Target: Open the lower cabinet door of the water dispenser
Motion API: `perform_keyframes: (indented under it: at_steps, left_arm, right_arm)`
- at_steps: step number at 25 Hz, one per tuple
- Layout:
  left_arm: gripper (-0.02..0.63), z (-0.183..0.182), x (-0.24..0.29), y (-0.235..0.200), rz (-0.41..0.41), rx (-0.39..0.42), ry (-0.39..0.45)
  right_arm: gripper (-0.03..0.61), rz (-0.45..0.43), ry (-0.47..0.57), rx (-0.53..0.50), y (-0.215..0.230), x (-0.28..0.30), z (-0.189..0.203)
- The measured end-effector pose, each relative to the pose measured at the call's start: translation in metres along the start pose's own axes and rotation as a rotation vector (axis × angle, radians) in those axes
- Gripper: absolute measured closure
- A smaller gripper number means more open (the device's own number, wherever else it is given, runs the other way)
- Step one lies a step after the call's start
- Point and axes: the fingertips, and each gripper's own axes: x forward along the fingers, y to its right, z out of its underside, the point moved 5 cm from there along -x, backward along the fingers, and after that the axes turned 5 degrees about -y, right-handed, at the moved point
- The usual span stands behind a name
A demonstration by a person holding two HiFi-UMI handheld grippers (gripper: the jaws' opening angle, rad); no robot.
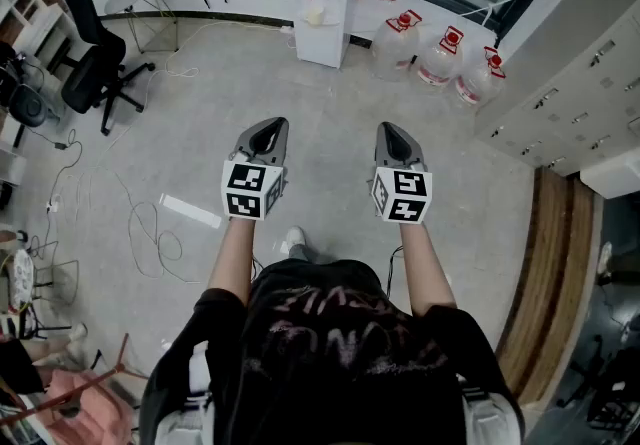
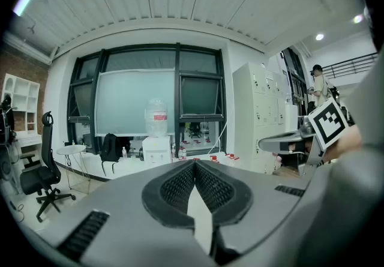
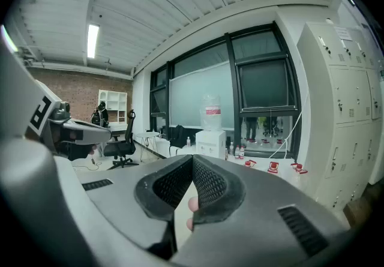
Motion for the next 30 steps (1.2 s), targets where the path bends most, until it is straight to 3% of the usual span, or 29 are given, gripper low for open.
perform_keyframes:
  at_steps: [18, 30]
  left_arm:
    - [0.603, 0.013, 0.007, -0.021, -0.01, -0.017, -0.025]
    - [0.603, 0.012, 0.045, -0.1, 0.065, -0.007, -0.025]
  right_arm:
    - [0.566, -0.012, -0.003, -0.017, -0.012, 0.022, -0.001]
    - [0.566, 0.059, -0.02, -0.064, -0.047, 0.092, -0.021]
